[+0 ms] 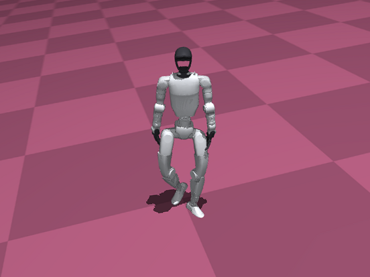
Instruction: In place motions
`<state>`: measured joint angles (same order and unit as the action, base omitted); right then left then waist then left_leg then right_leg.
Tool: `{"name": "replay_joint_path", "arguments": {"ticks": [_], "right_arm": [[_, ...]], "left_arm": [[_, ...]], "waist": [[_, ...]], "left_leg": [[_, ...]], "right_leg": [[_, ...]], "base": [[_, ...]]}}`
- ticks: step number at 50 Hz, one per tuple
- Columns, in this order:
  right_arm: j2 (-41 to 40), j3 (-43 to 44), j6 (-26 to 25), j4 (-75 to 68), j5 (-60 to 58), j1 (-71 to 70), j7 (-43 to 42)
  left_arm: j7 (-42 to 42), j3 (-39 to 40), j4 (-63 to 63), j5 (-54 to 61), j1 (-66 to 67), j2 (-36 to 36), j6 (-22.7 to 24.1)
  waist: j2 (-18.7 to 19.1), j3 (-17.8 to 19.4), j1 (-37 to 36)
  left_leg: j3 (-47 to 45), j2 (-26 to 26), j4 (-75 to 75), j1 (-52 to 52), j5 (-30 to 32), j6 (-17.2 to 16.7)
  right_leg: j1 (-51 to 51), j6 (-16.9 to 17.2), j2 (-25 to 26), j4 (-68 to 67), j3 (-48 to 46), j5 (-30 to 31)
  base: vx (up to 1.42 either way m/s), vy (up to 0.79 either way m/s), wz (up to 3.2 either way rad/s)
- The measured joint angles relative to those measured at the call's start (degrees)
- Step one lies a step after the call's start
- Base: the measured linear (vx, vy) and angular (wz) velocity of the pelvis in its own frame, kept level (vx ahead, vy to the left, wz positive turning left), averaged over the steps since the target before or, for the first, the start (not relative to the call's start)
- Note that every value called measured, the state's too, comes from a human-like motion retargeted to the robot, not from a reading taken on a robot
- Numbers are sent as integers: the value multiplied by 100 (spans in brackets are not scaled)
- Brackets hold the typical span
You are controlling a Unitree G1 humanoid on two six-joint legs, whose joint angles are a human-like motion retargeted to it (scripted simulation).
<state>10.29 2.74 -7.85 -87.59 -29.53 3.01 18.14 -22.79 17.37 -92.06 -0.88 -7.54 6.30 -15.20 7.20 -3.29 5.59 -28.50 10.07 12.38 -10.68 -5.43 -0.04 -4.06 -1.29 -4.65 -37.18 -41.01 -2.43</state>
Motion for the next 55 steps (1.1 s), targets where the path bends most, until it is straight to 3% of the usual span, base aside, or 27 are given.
{"name": "replay_joint_path", "arguments": {"ticks": [3,7,10,12,15,19,27,55], "right_arm": [[-15,-40,6,162,-137,-44,-49],[-55,-117,14,334,-235,-116,-96],[-104,-175,25,374,-212,-176,-98],[-136,-180,34,377,-212,-159,-72],[-189,-153,20,304,-297,-104,53],[-196,-26,-33,258,-394,-149,25],[-216,-176,-15,210,-383,-159,41],[-192,43,-174,-355,-302,84,-60]], "left_arm": [[-77,-284,217,-414,-36,56,32],[-29,-449,215,-648,21,115,5],[18,-370,-33,-697,95,143,-113],[19,-308,-217,-701,192,154,-214],[0,-195,-484,-772,371,185,-384],[308,13,-534,-494,709,-26,-348],[276,776,-534,157,1330,-340,-422],[165,67,16,-493,540,-242,39]], "waist": [[-70,40,-35],[-287,153,121],[-472,276,182],[-637,310,230],[-891,196,-21],[-832,88,-542],[-663,-274,-178],[-642,-535,-20]], "left_leg": [[217,-125,-169,-40,146,-50],[541,-513,-507,131,306,-112],[676,-791,-742,447,360,-162],[796,-1010,-827,668,342,-202],[976,-1282,-973,908,339,-211],[1055,-1260,-1039,981,267,-175],[1264,-1207,-1070,969,162,-249],[1332,-1001,-1100,924,-155,-386]], "right_leg": [[-341,-51,77,638,242,-433],[-833,182,402,1638,1653,-972],[-809,143,452,2398,2430,-1090],[-561,139,295,2858,2173,-523],[-287,227,-13,3050,1515,-491],[-119,291,43,3255,1511,-420],[107,290,196,3618,1130,-369],[24,146,413,3603,1165,-360]], "base": [[4,-11,140],[6,-14,150],[8,-15,123],[16,-15,120],[26,-10,48],[8,-9,1],[11,-6,37],[1,-7,-2]]}}
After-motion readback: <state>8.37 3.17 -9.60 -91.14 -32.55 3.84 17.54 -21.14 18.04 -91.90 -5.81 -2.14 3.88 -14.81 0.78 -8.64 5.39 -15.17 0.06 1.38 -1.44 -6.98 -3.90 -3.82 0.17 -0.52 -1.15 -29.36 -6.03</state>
